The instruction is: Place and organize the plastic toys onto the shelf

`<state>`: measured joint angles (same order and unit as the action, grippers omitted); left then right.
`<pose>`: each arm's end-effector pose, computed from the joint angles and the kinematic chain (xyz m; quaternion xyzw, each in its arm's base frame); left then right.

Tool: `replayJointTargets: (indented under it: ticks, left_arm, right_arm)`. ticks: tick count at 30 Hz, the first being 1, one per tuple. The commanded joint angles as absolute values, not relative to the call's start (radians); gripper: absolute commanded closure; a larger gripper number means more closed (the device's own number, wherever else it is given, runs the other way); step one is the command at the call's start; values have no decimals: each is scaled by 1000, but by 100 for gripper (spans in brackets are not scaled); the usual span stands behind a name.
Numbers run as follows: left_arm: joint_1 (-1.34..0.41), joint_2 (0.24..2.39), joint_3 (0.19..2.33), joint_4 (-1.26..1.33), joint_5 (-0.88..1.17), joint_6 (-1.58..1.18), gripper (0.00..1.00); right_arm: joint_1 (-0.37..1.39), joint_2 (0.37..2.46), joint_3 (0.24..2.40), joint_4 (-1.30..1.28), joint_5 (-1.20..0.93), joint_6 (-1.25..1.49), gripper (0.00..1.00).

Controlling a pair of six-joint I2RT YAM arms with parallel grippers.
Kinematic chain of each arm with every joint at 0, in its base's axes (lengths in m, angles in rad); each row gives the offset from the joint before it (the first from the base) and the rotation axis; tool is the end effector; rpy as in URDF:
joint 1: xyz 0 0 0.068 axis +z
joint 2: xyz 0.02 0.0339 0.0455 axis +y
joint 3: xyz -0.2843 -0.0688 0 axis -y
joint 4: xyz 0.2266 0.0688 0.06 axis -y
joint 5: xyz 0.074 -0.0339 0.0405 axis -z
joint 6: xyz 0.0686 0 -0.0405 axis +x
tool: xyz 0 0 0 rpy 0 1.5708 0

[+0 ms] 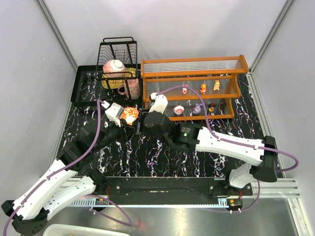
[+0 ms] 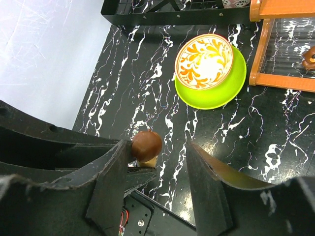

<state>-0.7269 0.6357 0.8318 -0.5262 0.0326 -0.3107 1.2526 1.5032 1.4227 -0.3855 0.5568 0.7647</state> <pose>0.1006 -0.0925 0.3391 0.1774 0.7941 -0.2997 0.4982 0.1438 0.3207 0.3793 -0.0578 0.8291 0.3022 0.4669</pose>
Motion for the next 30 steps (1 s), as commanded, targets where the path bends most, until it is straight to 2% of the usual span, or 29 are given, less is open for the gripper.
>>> replayJointTargets:
  ticks: [1,5,12,14,16,18,21,22,23,25,26,30]
  left_arm:
    - [-730,626,862,-492,23,-304,100]
    - [-730,627,864,-492,21,-299,100]
    - [-729,624,862,-492,12,-298,100]
    - [-730,626,859,-492,6,-296,100]
    - [-730,626,858,-492,6,-296,100]
    - [-730,629,861,-492,9,-296,100]
    - [-730,623,856,-488,12,-290,79]
    - [-730,609,853,-479,21,-281,68]
    - [-730,601,847,-471,41,-279,43]
    - [-730,566,824,-447,52,-284,20]
    - [-729,554,818,-442,58,-285,3]
    - [-730,509,801,-452,46,-299,1]
  right_arm:
    - [1238,1508,1436,-331,531,770,46]
    - [1235,1519,1440,-330,522,762,51]
    - [1229,1522,1437,-321,488,753,69]
    - [1229,1522,1433,-308,473,752,82]
    - [1229,1520,1427,-295,456,739,99]
    - [1229,1517,1420,-287,456,736,100]
    - [1226,1511,1411,-284,477,733,100]
    - [1224,1506,1405,-285,491,732,100]
    - [1220,1497,1399,-284,494,732,100]
    - [1184,1470,1367,-282,479,750,100]
    - [1168,1457,1352,-279,466,758,100]
    - [1071,1393,1270,-261,465,710,100]
